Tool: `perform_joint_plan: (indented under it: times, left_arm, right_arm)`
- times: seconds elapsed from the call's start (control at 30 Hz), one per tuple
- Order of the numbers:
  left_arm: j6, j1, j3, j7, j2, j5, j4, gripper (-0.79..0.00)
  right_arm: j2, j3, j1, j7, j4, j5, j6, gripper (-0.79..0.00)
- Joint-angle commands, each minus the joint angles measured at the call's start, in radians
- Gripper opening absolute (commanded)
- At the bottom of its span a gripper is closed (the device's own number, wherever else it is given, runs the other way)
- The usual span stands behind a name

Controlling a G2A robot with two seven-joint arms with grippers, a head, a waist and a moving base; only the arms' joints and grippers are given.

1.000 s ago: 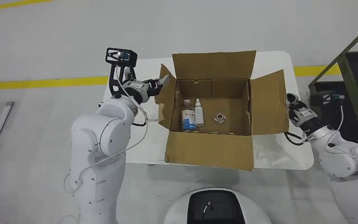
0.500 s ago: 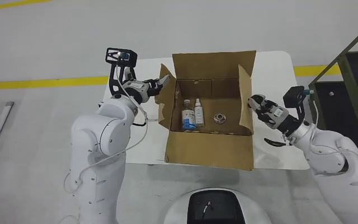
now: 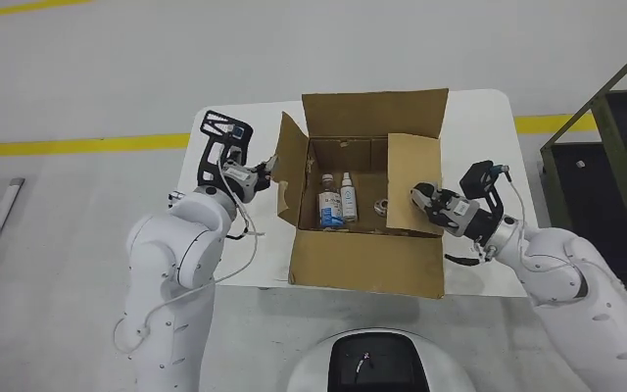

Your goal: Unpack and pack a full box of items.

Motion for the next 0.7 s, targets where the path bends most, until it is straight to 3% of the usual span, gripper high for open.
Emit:
perform_joint_plan:
  times: [0.0,0.27,0.67]
  left_arm:
    - [-0.040,0.020,0.000,0.010,0.004,0.009,0.010,-0.785]
    - [-0.106,0.036,0.030,0.077,0.007,-0.075,0.065,-0.785]
    - [-0.127,-0.076,0.158,0.146,-0.006,-0.159,0.189,-0.785]
  right_arm:
    - [0.000,-0.006,0.004,0.011,0.006,0.011,0.007,-0.785]
    - [0.003,0.004,0.020,0.030,0.010,0.046,0.064,-0.785]
    - [0.010,0.004,0.087,0.133,0.063,0.107,0.109,-0.785]
